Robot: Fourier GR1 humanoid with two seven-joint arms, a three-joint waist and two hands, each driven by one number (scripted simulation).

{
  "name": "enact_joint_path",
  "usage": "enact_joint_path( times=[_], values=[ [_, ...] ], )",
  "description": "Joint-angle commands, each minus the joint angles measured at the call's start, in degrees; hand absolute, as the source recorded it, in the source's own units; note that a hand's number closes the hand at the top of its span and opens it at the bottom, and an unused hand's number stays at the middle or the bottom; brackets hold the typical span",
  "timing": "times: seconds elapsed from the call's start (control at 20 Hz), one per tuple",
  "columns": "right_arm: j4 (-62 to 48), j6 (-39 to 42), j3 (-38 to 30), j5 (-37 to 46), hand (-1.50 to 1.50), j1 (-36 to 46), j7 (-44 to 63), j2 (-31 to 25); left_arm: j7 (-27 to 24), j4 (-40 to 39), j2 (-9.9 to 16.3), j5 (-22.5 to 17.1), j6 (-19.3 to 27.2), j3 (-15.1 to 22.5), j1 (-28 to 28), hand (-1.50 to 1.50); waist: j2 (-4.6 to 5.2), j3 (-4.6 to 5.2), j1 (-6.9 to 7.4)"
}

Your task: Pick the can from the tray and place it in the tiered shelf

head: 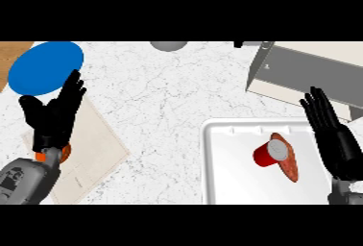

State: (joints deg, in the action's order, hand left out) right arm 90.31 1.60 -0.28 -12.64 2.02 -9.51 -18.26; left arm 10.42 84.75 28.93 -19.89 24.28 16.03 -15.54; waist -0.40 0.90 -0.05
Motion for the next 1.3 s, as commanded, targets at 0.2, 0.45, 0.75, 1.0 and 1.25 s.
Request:
enact_joint_path(
  times=[0.2,0.45,0.75,1.0,1.25],
  values=[
    [-8.49,15.53,-11.85,-4.92,1.5,7.76,-8.16,-16.26,0.7,-3.23,-2.08,-4.0,-4.46,-0.15,10.05,0.0,0.78,-0.97,1.35],
    [-26.55,15.14,-10.78,3.75,1.5,10.41,-2.02,-22.79,0.46,-7.66,-2.74,-7.36,-10.51,-0.57,10.91,0.0,1.37,-0.95,2.38],
    [-39.74,31.36,-8.09,7.74,-1.5,13.43,-22.08,-27.18,2.42,-9.72,-4.46,-6.81,-11.02,-1.16,8.09,0.0,0.81,-1.02,0.96],
    [-35.29,42.46,-5.92,7.88,-1.5,14.91,-22.0,-33.09,2.71,-11.65,-4.06,-7.31,-12.08,-3.59,7.22,0.0,0.54,-0.9,0.12],
    [-25.01,42.94,-2.54,8.65,-1.5,13.13,-13.8,-33.58,1.05,-6.17,-5.03,-5.58,-11.07,-2.09,15.1,0.0,0.18,-0.87,0.26]
  ],
)
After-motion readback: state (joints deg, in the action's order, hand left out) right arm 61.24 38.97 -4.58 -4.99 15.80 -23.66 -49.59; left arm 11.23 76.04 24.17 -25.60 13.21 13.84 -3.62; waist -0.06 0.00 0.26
